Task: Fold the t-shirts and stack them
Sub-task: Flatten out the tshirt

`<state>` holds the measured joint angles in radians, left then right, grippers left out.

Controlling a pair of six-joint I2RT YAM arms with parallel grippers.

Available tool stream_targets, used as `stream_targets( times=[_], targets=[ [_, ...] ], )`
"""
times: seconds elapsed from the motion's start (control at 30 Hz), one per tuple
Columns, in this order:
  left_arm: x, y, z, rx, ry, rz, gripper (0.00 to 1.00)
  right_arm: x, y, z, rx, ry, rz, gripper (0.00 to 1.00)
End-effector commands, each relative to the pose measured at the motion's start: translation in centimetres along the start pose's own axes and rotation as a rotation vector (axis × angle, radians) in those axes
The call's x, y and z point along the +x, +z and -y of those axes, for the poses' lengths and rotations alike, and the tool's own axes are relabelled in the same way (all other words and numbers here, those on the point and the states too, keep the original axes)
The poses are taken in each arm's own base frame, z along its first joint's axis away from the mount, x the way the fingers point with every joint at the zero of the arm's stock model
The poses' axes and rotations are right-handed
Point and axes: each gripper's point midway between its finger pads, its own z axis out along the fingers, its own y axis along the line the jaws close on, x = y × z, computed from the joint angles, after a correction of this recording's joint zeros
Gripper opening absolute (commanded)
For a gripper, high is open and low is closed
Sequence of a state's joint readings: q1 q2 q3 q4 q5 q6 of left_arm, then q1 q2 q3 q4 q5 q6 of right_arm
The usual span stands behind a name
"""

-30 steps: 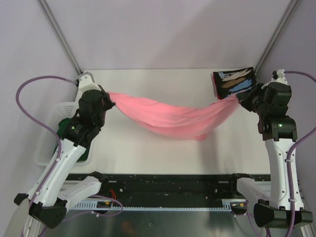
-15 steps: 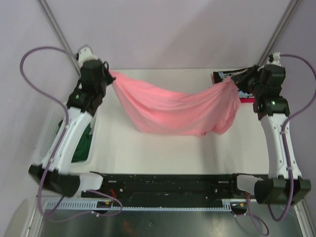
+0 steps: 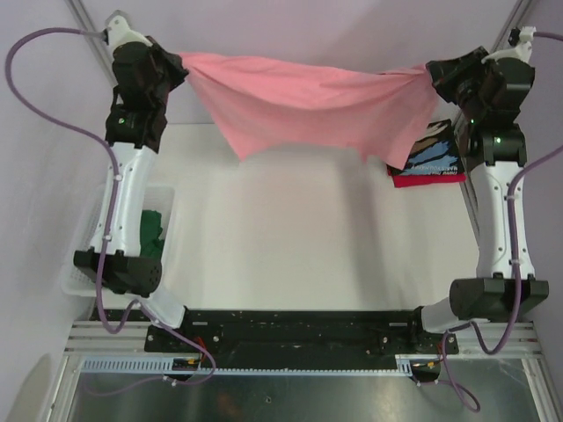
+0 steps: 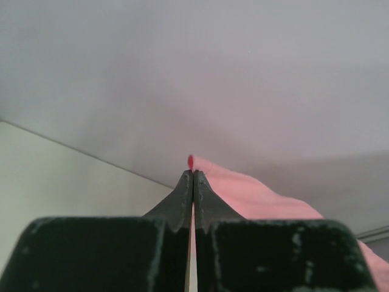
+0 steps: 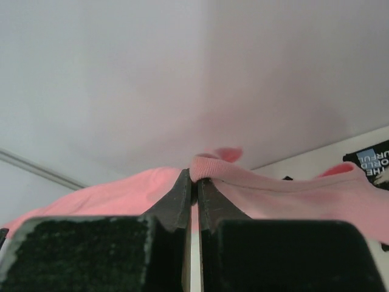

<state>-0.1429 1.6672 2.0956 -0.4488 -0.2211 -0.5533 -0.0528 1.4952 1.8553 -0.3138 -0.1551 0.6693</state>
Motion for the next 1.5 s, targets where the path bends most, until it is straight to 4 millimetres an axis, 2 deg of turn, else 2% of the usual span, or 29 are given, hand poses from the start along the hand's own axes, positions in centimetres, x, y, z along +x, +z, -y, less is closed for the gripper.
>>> stream_targets(
  times=[0.0, 0.07, 0.13, 0.2, 0.23, 0.27, 0.33, 0.4, 0.47, 0.53, 0.6, 0.7, 0.83, 0.9, 0.97, 1.07, 1.17, 1.3, 1.47],
  targets=[
    [-0.9, -2.9, -2.0, -0.017, -0.034, 0.017, 0.0, -0.2, -3.5, -0.4, -0.019, 0.003, 0.043, 0.0],
    [3.1, -3.8, -5.5, -0.092, -0.039, -0.065, 0.0, 3.5, -4.9, 2.1, 0.022, 0.033, -0.028, 0.0],
    [8.4, -5.4, -9.3, -0.159, -0.063, -0.177, 0.0, 8.5, -6.8, 5.5, 0.098, 0.072, -0.135, 0.0],
    [14.9, -7.7, -13.6, -0.243, -0.077, -0.309, 0.0, 14.1, -9.3, 9.1, 0.172, 0.119, -0.251, 0.0],
    [17.8, -9.2, -15.6, -0.284, -0.093, -0.365, 0.0, 16.9, -10.8, 10.6, 0.195, 0.145, -0.306, 0.04],
    [21.1, -10.8, -17.6, -0.324, -0.11, -0.428, 0.09, 19.8, -12.2, 12.4, 0.226, 0.173, -0.365, 0.12],
    [26.4, -13.6, -20.8, -0.372, -0.14, -0.534, 0.38, 25.5, -15.4, 15.6, 0.283, 0.226, -0.484, 0.36],
    [29.3, -15.5, -22.3, -0.375, -0.149, -0.593, 0.59, 28.9, -17.8, 17.6, 0.329, 0.245, -0.568, 0.52],
    [30.4, -16.5, -22.8, -0.364, -0.139, -0.615, 0.69, 30.0, -19.0, 18.2, 0.342, 0.23, -0.603, 0.61],
    [30.5, -16.9, -22.3, -0.326, -0.129, -0.631, 0.72, 29.8, -19.2, 18.2, 0.336, 0.207, -0.598, 0.65],
    [30.3, -16.8, -21.9, -0.299, -0.115, -0.635, 0.73, 29.2, -18.8, 17.9, 0.328, 0.188, -0.586, 0.66],
    [30.2, -16.1, -21.2, -0.265, -0.101, -0.654, 0.71, 28.9, -17.2, 16.9, 0.297, 0.146, -0.591, 0.67],
    [30.6, -14.5, -20.0, -0.217, -0.1, -0.707, 0.66, 30.0, -12.2, 15.3, 0.285, -0.015, -0.632, 0.65],
    [31.2, -13.7, -19.5, -0.2, -0.092, -0.737, 0.63, 30.5, -8.7, 14.0, 0.272, -0.094, -0.646, 0.61],
    [31.5, -13.2, -19.0, -0.182, -0.078, -0.757, 0.61, 31.7, -5.6, 13.6, 0.284, -0.16, -0.663, 0.56],
    [31.7, -12.8, -18.4, -0.162, -0.065, -0.771, 0.6, 34.0, -1.5, 14.0, 0.321, -0.218, -0.686, 0.5],
    [31.7, -12.8, -18.2, -0.144, -0.051, -0.775, 0.6, 36.1, 1.8, 14.8, 0.369, -0.261, -0.716, 0.45],
    [31.6, -12.9, -18.0, -0.124, -0.042, -0.78, 0.6, 38.8, 4.8, 15.6, 0.428, -0.354, -0.751, 0.41],
    [31.8, -13.2, -17.5, -0.1, -0.047, -0.795, 0.59, 40.5, 6.6, 16.3, 0.483, -0.422, -0.767, 0.4]
  ],
)
